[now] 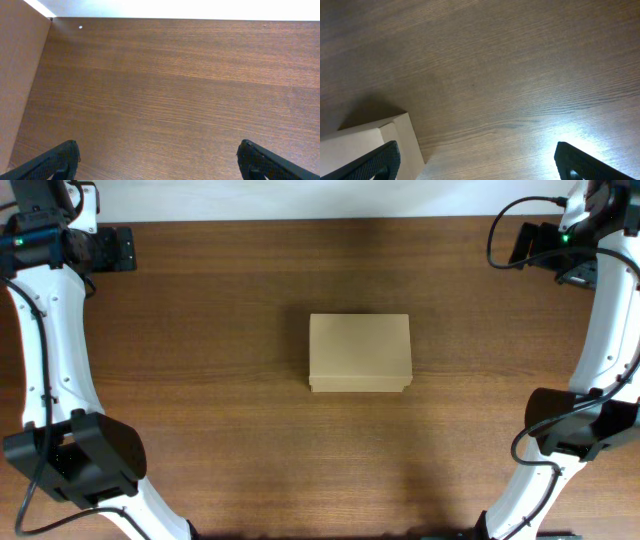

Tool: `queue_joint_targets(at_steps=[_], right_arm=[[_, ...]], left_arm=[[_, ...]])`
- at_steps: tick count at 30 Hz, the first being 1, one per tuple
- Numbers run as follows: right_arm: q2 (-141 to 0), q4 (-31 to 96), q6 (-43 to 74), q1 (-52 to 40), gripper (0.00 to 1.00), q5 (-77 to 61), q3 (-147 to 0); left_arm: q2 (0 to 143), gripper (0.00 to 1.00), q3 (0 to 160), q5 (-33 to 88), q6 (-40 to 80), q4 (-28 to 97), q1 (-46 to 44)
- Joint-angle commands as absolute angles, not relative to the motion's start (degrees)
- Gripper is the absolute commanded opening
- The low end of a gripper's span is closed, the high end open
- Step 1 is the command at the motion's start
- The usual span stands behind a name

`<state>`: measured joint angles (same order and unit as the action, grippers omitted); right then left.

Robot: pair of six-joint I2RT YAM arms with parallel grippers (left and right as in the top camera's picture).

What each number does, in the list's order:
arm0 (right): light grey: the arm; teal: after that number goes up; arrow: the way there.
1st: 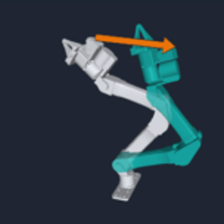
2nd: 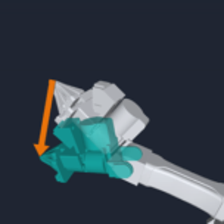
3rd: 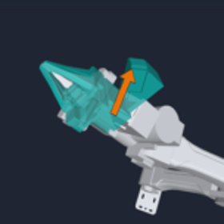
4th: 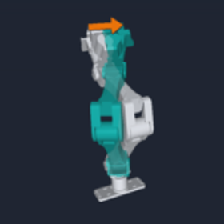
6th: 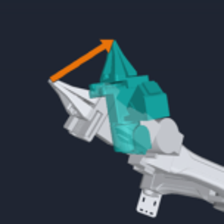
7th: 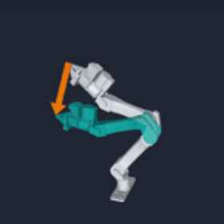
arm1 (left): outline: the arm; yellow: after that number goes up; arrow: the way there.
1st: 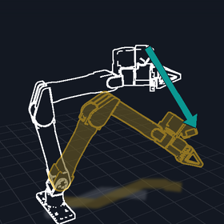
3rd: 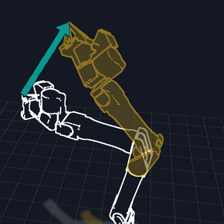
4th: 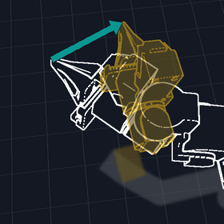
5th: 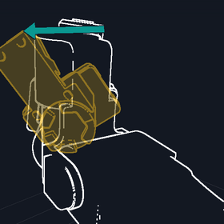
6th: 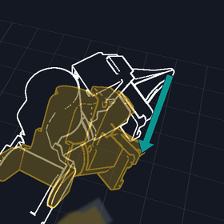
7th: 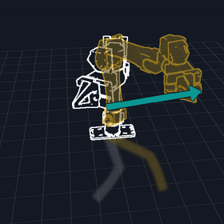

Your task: Pack container

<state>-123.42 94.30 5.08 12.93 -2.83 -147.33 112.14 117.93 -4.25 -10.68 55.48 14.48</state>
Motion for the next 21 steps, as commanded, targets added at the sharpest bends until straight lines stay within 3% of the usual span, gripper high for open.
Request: queue_joint_targets(at_steps=[1, 16, 21], right_arm=[[-123.17, 94.28, 4.89, 12.69, 0.99, -2.74, -147.92], [-123.48, 93.95, 4.71, 11.99, 0.99, -2.24, -147.81], [-120.42, 82.89, 4.93, 9.08, 0.99, -3.46, -145.18]], left_arm=[[112.73, 1.00, 118.45, -3.18, -10.76, 55.57, 14.70], [112.73, 1.00, 118.45, -3.18, -10.76, 55.57, 14.70], [112.73, 1.00, 118.45, -3.18, -10.76, 55.57, 14.70]])
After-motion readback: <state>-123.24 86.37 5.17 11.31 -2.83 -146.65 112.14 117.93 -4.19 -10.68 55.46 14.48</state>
